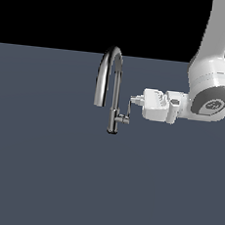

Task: Turn on the faucet by rotating a designated handle.

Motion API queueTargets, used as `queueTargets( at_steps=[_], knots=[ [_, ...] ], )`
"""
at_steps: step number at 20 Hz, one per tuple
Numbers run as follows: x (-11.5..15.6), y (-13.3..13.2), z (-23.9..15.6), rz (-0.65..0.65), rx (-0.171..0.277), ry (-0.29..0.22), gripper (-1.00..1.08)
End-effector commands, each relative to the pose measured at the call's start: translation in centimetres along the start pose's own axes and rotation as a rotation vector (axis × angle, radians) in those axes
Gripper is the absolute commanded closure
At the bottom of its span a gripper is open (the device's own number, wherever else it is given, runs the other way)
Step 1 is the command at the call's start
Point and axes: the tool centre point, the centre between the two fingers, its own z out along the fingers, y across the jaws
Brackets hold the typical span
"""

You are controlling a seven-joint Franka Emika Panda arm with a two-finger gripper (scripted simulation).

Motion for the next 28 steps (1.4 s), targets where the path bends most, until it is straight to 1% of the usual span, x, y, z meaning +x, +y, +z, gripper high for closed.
queueTargets(
  at_steps=[1,6,15,28],
  knots=[
    [0.8,0.0,0.3,0.024,0.024,-0.02,1.08],
    [1.6,0.1,0.5,0.046,0.045,-0.038,1.08],
    [1.4,0.1,0.6,0.041,0.041,-0.035,1.08],
    [0.3,3.8,0.7,0.041,0.041,-0.035,1.08]
  ],
)
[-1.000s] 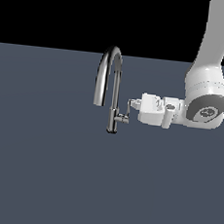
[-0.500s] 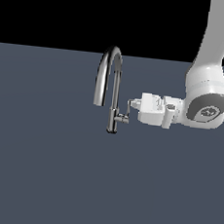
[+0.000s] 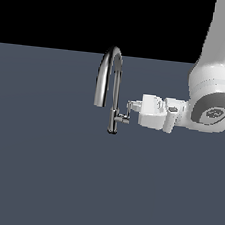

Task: Turn on the faucet by rotating a designated handle.

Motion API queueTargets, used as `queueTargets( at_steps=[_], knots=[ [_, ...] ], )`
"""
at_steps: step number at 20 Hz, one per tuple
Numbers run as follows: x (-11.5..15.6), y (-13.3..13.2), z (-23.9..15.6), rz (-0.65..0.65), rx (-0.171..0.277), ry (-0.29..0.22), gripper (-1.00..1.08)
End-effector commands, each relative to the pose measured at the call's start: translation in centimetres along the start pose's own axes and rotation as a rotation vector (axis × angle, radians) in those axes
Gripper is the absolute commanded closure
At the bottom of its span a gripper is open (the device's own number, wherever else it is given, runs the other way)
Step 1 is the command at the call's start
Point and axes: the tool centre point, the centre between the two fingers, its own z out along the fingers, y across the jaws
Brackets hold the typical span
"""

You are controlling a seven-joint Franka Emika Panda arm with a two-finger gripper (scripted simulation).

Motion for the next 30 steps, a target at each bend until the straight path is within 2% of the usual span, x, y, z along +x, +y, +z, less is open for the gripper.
queueTargets(
  at_steps=[1,3,5,17,18,19,29,30],
  knots=[
    [-0.5,1.0,0.0,0.001,-0.006,-0.005,1.08],
    [-0.7,1.6,0.0,0.001,-0.006,-0.005,1.08],
    [-0.3,1.1,0.4,0.0,-0.006,-0.003,1.08],
    [1.8,6.0,0.0,0.001,-0.006,-0.005,1.08],
    [1.8,6.0,0.0,0.001,-0.006,-0.005,1.08],
    [0.5,4.8,0.7,-0.025,-0.014,-0.011,1.08],
    [6.6,7.4,0.0,0.0,-0.006,-0.006,1.08],
    [6.6,7.4,0.0,0.0,-0.006,-0.006,1.08]
  ],
)
